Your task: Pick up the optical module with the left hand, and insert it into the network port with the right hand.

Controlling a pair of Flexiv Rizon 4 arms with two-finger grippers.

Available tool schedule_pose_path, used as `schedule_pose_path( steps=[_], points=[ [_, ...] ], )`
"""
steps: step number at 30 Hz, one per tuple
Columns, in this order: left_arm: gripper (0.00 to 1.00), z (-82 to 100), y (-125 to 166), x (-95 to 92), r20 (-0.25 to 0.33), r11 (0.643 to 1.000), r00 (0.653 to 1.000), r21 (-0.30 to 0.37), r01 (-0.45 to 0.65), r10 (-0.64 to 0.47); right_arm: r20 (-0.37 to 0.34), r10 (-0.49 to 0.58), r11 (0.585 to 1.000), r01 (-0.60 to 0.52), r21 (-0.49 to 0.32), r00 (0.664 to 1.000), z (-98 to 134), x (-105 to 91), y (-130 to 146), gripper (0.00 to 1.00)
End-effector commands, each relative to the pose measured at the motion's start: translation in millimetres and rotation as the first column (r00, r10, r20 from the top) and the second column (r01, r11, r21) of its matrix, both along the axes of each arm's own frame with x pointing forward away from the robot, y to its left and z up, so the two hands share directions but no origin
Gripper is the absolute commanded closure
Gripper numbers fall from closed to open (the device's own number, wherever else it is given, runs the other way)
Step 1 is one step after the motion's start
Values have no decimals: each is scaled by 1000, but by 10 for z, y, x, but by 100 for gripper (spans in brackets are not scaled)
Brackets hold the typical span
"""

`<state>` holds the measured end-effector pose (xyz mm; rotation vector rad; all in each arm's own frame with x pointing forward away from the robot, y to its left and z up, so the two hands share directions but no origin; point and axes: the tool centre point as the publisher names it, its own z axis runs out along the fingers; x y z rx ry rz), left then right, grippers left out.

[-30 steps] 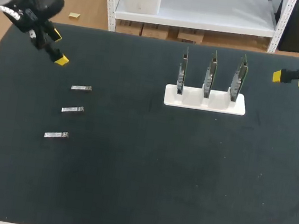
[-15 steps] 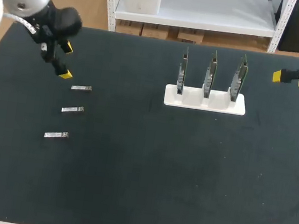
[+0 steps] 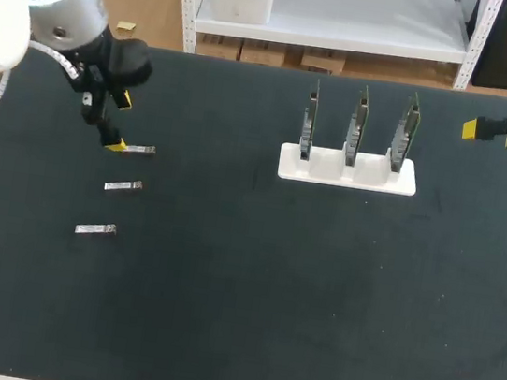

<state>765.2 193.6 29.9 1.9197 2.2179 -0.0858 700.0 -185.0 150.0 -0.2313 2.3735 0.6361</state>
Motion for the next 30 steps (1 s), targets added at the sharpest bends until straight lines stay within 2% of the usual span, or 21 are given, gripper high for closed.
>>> schedule_pose_path(
  steps=[1, 6, 8, 30],
  points=[
    [0, -56, -27, 30, -10, 1000, 1000, 9, 4, -4, 0, 0, 1000, 0, 0, 1000, 0, 0, 0, 0],
    [0, -152, -12, 24, -22, 999, 1000, 37, 6, -6, 0, 0, 1000, 0, 0, 1000, 0, 0, 0, 0],
    [0, -166, -8, 20, -46, 999, 999, 33, -3, 4, 0, 0, 1000, 0, 0, 1000, 0, 0, 0, 0],
    [0, -418, -41, -24, -85, 997, 996, 82, 7, 0, 0, 0, 1000, 0, 0, 1000, 0, 0, 0, 0]
  ],
)
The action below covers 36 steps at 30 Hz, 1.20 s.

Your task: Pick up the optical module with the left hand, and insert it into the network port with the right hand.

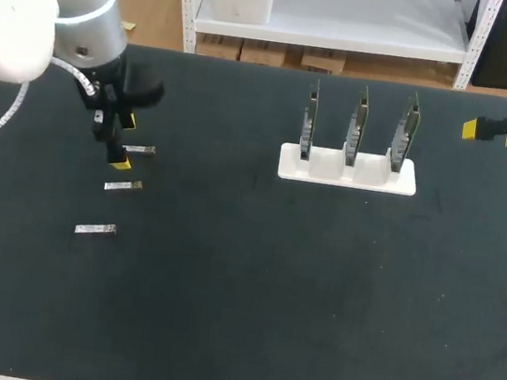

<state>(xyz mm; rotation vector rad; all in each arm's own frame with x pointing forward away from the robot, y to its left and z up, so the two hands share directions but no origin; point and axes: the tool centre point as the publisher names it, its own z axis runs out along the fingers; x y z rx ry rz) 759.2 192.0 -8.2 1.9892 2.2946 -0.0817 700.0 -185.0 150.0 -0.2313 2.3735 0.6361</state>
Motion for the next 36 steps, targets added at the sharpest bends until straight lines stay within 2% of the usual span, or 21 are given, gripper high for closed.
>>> schedule_pose_path(
  steps=[1, 13, 14, 16, 17, 18, 19, 31, 36],
  points=[
    [0, -46, -24, 31, -11, 1000, 1000, 13, 0, 0, 0, 0, 1000, 0, 0, 1000, 0, 0, 0, 0],
    [0, -130, -9, 33, -29, 999, 1000, 40, -8, 9, 0, 0, 1000, 0, 0, 1000, 0, 0, 0, 0],
    [5, -134, -11, 34, -29, 999, 1000, 39, -8, 9, 0, 0, 1000, 0, 0, 1000, 0, 0, 0, 0],
    [34, -145, -15, 34, -34, 999, 999, 38, -5, 6, 0, 0, 1000, 0, 0, 1000, 0, 0, 0, 0],
    [65, -149, -16, 32, -34, 999, 999, 38, -4, 6, 0, 0, 1000, 0, 0, 1000, 0, 0, 0, 0],
    [85, -151, -17, 29, -34, 999, 999, 38, -4, 5, 0, 0, 1000, 0, 0, 1000, 0, 0, 0, 0],
    [100, -153, -18, 28, -35, 999, 999, 37, -3, 5, 0, 0, 1000, 0, 0, 1000, 0, 0, 0, 0],
    [100, -183, 9, 43, -37, 999, 998, 26, -47, 48, 0, 0, 1000, 0, 0, 1000, 0, 0, 0, 0],
    [100, -130, -6, 86, -10, 997, 997, 8, -78, 78, 0, 0, 1000, 0, 0, 1000, 0, 0, 0, 0]
  ],
)
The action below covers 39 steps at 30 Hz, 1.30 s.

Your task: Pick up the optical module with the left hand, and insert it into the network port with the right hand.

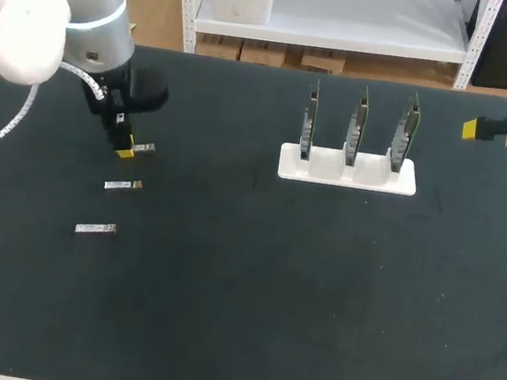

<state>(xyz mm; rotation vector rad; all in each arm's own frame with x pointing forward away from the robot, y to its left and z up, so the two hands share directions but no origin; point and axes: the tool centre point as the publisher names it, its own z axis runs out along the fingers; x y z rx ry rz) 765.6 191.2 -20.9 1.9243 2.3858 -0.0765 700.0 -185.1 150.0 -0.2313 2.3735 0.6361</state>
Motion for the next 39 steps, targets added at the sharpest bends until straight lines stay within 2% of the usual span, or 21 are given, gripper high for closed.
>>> schedule_pose_path(
  steps=[1, 3, 7, 11, 12, 14, 16, 17, 18, 20, 22, 25, 27, 28, 33, 39],
  points=[
    [100, 17, -2, 29, 17, 1000, 1000, -18, -15, 15, 0, 0, 1000, 0, 0, 1000, 0, 0, 0, 0],
    [100, 66, -3, 40, 25, 999, 999, -37, -33, 34, 0, 0, 1000, 0, 0, 1000, 0, 0, 0, 0],
    [100, 234, 3, 97, 40, 987, 993, -115, -110, 115, 0, 0, 1000, 0, 0, 1000, 0, 0, 0, 0],
    [100, 490, 1, 220, 57, 943, 968, -246, -223, 244, 0, 0, 1000, 0, 0, 1000, 0, 0, 0, 0],
    [100, 611, 4, 291, 48, 910, 950, -307, -279, 308, 0, 0, 1000, 0, 0, 1000, 0, 0, 0, 0],
    [100, 784, 4, 377, 47, 860, 922, -382, -340, 385, 0, 0, 1000, 0, 0, 1000, 0, 0, 0, 0],
    [100, 1048, 12, 505, 23, 757, 870, -504, -415, 492, 0, 0, 1000, 0, 0, 1000, 0, 0, 0, 0],
    [100, 1158, 13, 550, 35, 716, 845, -549, -430, 534, 0, 0, 1000, 0, 0, 1000, 0, 0, 0, 0],
    [100, 1267, 9, 589, 25, 674, 826, -592, -442, 563, 0, 0, 1000, 0, 0, 1000, 0, 0, 0, 0],
    [100, 1461, -11, 639, 45, 613, 788, -657, -439, 614, 0, 0, 1000, 0, 0, 1000, 0, 0, 0, 0],
    [100, 1651, -34, 681, 5, 518, 762, -737, -435, 647, 0, 0, 1000, 0, 0, 1000, 0, 0, 0, 0],
    [100, 1889, -80, 722, -49, 403, 738, -812, -421, 673, 0, 0, 1000, 0, 0, 1000, 0, 0, 0, 0],
    [100, 2020, -134, 730, -67, 357, 746, -848, -392, 663, 0, 0, 1000, 0, 0, 1000, 0, 0, 0, 0],
    [100, 2078, -170, 731, -67, 345, 756, -861, -373, 652, 0, 0, 1000, 0, 0, 1000, 0, 0, 0, 0],
    [100, 2315, -387, 712, -41, 319, 838, -914, -252, 544, 0, 0, 1000, 0, 0, 1000, 0, 0, 0, 0],
    [100, 2478, -700, 692, 7, 315, 916, -940, -131, 402, 0, 0, 1000, 0, 0, 1000, 0, 0, 0, 0]
  ],
)
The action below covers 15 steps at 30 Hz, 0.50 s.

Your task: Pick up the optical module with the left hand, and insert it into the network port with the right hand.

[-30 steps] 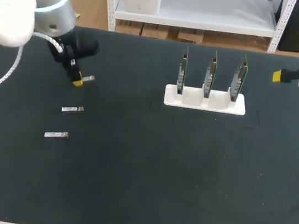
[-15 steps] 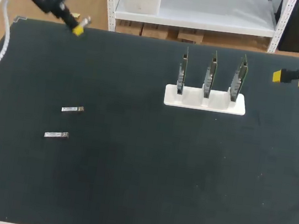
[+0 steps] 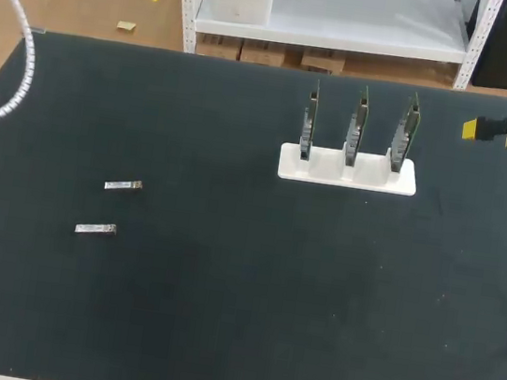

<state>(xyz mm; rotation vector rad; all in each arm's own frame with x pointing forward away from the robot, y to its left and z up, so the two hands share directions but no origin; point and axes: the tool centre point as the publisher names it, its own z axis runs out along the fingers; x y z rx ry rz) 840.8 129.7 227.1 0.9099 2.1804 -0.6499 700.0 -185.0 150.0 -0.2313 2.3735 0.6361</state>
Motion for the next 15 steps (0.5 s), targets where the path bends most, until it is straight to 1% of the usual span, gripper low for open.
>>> schedule_pose_path(
  steps=[1, 3, 5, 7, 9, 12, 15],
  points=[
    [100, 8, -135, -65, 266, 919, 959, -346, 186, -94, 0, 0, 1000, 0, 0, 1000, 0, 0, 0, 0],
    [100, 28, -234, -80, 291, 908, 947, -346, 238, -137, 0, 0, 1000, 0, 0, 1000, 0, 0, 0, 0],
    [100, 55, -326, -101, 312, 887, 933, -359, 289, -178, 0, 0, 1000, 0, 0, 1000, 0, 0, 0, 0],
    [100, 72, -432, -134, 343, 874, 913, -346, 341, -221, 0, 0, 1000, 0, 0, 1000, 0, 0, 0, 0],
    [100, 64, -536, -159, 361, 860, 895, -333, 386, -261, 0, 0, 1000, 0, 0, 1000, 0, 0, 0, 0],
    [100, 71, -673, -193, 378, 837, 875, -334, 433, -302, 0, 0, 1000, 0, 0, 1000, 0, 0, 0, 0],
    [100, 65, -810, -214, 384, 817, 859, -333, 471, -339, 0, 0, 1000, 0, 0, 1000, 0, 0, 0, 0]
  ],
)
